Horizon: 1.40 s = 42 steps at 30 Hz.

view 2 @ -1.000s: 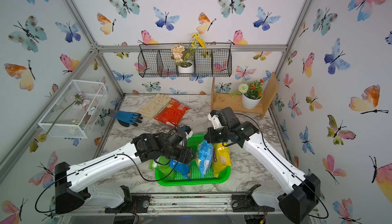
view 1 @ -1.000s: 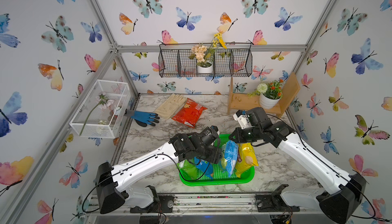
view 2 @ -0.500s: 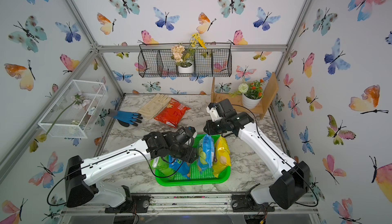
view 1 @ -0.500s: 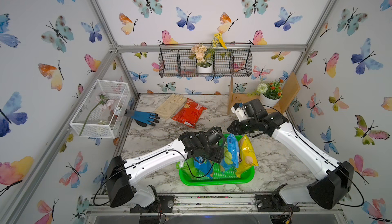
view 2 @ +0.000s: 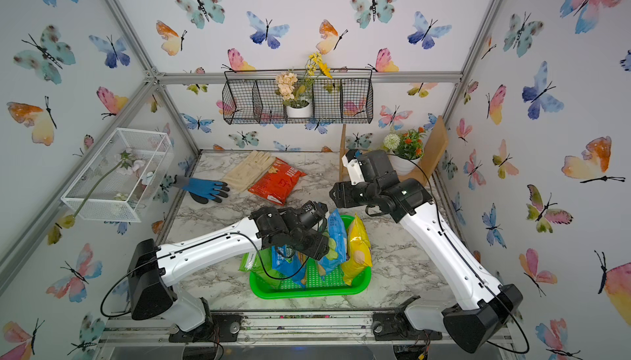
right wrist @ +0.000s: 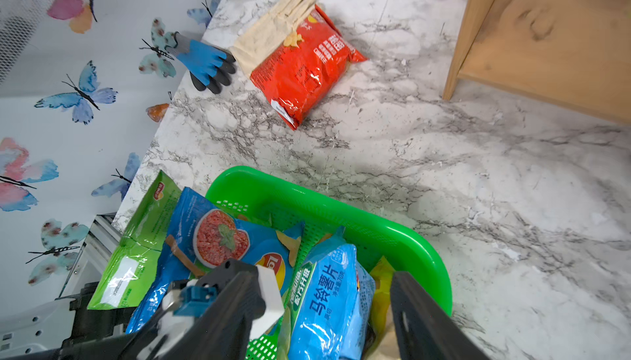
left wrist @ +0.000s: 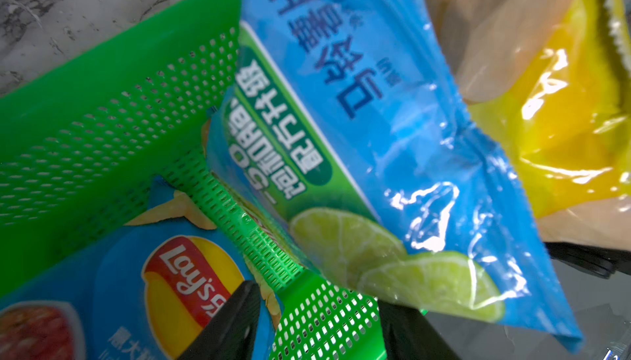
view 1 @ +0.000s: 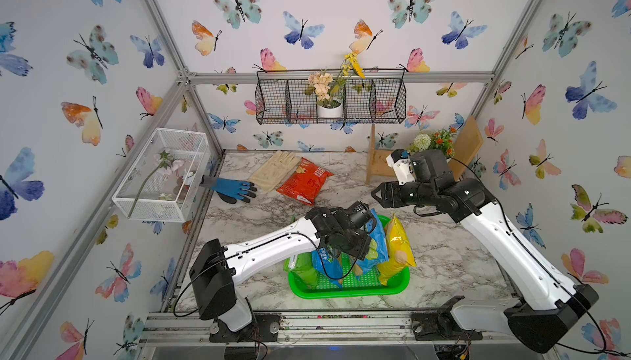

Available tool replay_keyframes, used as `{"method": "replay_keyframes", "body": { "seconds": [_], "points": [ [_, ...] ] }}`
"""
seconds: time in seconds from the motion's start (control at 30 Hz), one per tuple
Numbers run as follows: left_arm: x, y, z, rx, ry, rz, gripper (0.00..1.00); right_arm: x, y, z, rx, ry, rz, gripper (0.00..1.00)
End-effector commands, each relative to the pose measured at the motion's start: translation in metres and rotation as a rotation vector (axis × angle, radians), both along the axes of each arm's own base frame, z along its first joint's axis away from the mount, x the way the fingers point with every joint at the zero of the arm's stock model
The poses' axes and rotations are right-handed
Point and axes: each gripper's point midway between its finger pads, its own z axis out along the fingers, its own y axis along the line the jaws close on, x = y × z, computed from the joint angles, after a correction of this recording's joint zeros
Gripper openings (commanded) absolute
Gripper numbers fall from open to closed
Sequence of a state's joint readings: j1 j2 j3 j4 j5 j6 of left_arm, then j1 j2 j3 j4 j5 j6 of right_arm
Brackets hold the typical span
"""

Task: Put the potato chips into the basket
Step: Place the potato chip in the basket.

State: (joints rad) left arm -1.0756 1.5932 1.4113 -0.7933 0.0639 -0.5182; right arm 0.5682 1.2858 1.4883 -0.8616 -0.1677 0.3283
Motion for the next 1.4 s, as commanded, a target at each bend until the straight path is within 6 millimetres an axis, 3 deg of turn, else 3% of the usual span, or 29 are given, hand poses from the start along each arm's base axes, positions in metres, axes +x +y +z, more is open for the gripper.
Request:
{"method": "replay_keyframes", "body": {
  "seconds": [0.0,0.17,0.3,0.47,0.63,0.73,0.97,1.1,1.37],
  "points": [
    [0.009,0.016,0.027,0.026,-0.086,0.035,0.61,-0.003,-0.015,0.016,-0.025,-0.051,-0.035,0.71],
    [0.019,0.046,0.075,0.026,-0.18,0.099,0.62,-0.007,-0.02,0.036,0.002,-0.108,-0.042,0.72],
    [0.042,0.079,0.116,-0.015,-0.28,0.182,0.68,-0.013,-0.017,0.052,0.06,-0.15,-0.025,0.74],
    [0.091,0.142,0.125,-0.055,-0.301,0.352,0.73,-0.019,-0.01,0.059,0.128,-0.151,0.002,0.75],
    [0.14,0.204,0.098,-0.098,-0.276,0.551,0.75,-0.024,-0.005,0.059,0.161,-0.119,0.017,0.77],
    [0.162,0.227,0.08,-0.11,-0.274,0.641,0.76,-0.026,-0.006,0.063,0.173,-0.117,0.014,0.77],
    [0.2,0.25,0.037,-0.13,-0.246,0.752,0.8,-0.033,-0.007,0.064,0.198,-0.088,0.005,0.78],
    [0.215,0.258,-0.006,-0.145,-0.156,0.782,0.82,-0.037,-0.003,0.063,0.224,-0.057,0.019,0.78],
    [0.25,0.264,-0.063,-0.167,-0.104,0.819,0.86,-0.049,0.003,0.05,0.252,0.018,0.05,0.79]
  ]
}}
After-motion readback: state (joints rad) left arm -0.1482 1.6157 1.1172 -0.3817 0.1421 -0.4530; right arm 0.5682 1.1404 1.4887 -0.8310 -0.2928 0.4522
